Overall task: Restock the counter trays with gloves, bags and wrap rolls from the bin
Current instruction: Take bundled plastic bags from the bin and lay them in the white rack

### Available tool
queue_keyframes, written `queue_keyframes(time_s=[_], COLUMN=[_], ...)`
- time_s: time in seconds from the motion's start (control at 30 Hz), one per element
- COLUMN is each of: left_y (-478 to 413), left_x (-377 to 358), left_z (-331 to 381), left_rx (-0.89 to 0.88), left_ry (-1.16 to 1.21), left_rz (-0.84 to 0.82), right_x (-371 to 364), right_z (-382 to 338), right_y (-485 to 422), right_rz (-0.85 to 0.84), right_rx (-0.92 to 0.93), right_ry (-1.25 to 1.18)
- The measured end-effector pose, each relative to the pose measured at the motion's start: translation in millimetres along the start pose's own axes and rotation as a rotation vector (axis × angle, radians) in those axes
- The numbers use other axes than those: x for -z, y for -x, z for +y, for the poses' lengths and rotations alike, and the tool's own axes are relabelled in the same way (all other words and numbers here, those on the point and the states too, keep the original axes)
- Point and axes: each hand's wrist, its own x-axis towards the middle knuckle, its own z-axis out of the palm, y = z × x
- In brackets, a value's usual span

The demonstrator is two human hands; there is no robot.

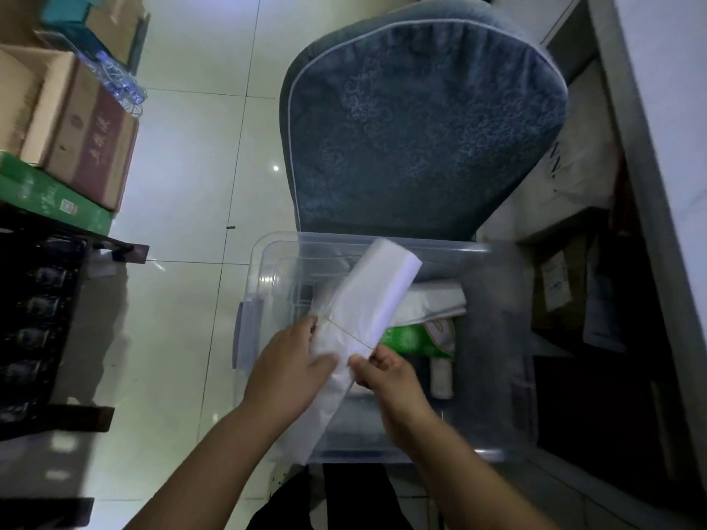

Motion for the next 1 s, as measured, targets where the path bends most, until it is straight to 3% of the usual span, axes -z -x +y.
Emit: queue_keyframes(time_s=[0.1, 0.17, 0.47, 0.6, 0.8, 1.0], left_y=[-8.3, -10.1, -12.6, -15.8, -19.4, -22.4], left_x=[7.6, 13.2, 29.8, 32.4, 40.9, 51.9], left_z=[5.1, 5.1, -5.1, -15.6, -21.8, -16.0], left_rx=[0.102, 0.075, 0.073, 0.068, 0.119, 0.096], left_ry=[0.212, 0.201, 0.082, 0.117, 0.117, 0.124], left_rz=[-0.078, -0.036, 0.243, 0.268, 0.305, 0.311], right_x=[-5.3, -6.5, 52.8, 63.7, 53.9, 39.8], right_z=[-11.1, -13.9, 12.9, 25.0, 17.8, 5.1], right_y=[1.2, -1.6, -66.6, -100.4, -132.6, -146.0], right_rz=[-0.037, -0.005, 0.481, 0.499, 0.531, 0.486], right_rx=[0.045, 0.049, -0.201, -0.365, -0.471, -0.479], right_ry=[-0.044, -0.032, -0.042, -0.138, -0.383, -0.485])
